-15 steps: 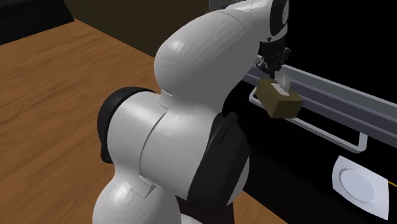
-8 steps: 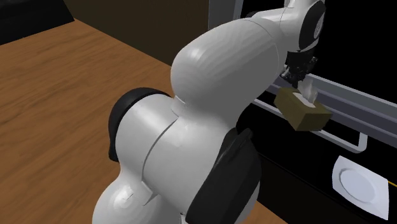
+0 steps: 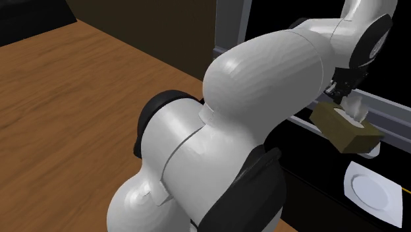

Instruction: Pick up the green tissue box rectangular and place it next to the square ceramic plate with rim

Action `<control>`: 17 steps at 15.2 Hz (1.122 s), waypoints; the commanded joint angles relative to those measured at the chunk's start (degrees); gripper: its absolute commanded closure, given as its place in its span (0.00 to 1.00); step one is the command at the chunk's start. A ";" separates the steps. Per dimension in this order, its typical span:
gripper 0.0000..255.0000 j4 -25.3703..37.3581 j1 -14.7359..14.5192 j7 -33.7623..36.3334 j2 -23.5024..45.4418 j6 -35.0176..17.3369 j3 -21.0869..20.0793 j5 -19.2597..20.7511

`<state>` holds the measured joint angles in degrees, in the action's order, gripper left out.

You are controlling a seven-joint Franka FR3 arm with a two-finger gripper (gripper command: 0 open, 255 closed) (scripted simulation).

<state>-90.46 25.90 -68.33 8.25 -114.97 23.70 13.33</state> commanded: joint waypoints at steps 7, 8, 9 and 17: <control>1.00 9.04 8.52 -12.52 7.70 -0.60 2.99 -7.78; 1.00 10.84 10.01 -14.35 9.13 -0.42 3.27 -9.11; 1.00 9.89 9.96 -14.17 9.00 -1.23 3.20 -8.97; 1.00 3.18 9.45 -12.99 8.58 -7.44 3.16 -8.28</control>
<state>-86.70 35.31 -81.35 16.73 -121.69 26.86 5.09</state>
